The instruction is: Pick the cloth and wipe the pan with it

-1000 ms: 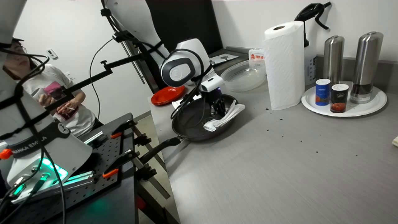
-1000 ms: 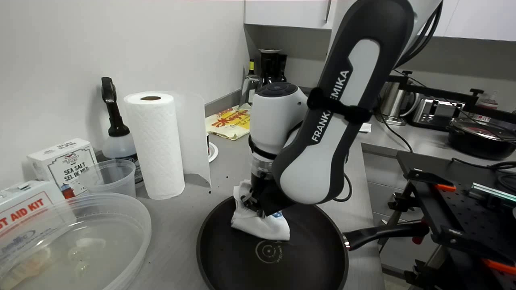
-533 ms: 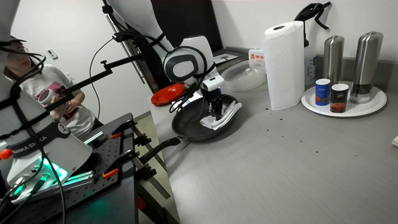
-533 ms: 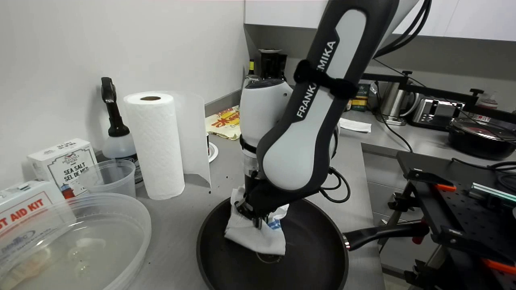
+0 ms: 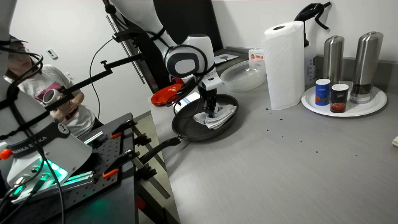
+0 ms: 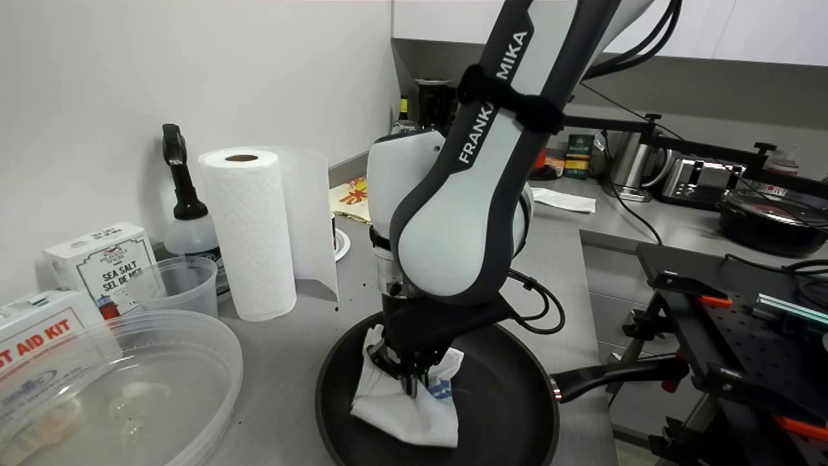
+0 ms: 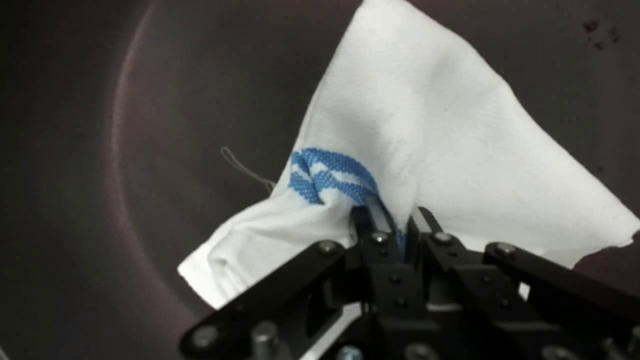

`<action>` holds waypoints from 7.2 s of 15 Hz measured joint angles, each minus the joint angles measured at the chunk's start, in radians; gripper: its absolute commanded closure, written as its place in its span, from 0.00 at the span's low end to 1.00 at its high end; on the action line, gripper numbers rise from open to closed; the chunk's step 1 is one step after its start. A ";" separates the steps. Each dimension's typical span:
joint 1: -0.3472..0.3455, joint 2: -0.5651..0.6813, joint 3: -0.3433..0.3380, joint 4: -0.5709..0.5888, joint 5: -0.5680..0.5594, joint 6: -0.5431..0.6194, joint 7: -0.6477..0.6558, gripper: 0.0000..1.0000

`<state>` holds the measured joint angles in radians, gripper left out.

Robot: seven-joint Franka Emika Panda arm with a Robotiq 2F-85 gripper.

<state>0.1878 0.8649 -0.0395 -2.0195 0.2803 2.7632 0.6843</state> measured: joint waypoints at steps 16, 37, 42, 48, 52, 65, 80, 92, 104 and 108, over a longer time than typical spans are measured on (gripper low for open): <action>-0.105 0.038 0.163 0.070 0.123 -0.222 -0.018 0.98; -0.248 -0.035 0.155 0.233 0.333 -0.565 -0.243 0.98; -0.177 -0.092 0.031 0.218 0.219 -0.407 -0.223 0.98; -0.104 -0.114 -0.120 0.168 0.051 -0.179 -0.115 0.98; -0.047 -0.114 -0.237 0.128 -0.043 -0.077 0.011 0.98; -0.157 -0.077 -0.314 0.074 -0.095 -0.060 0.158 0.98; -0.353 -0.026 -0.169 0.096 -0.098 -0.060 -0.326 0.98; -0.335 -0.025 -0.170 0.089 -0.173 -0.059 -0.469 0.16; -0.273 -0.031 -0.198 0.066 -0.213 -0.058 -0.481 0.00; -0.284 -0.029 -0.198 0.068 -0.213 -0.058 -0.481 0.00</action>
<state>-0.0960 0.8362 -0.2375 -1.9519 0.0675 2.7053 0.2031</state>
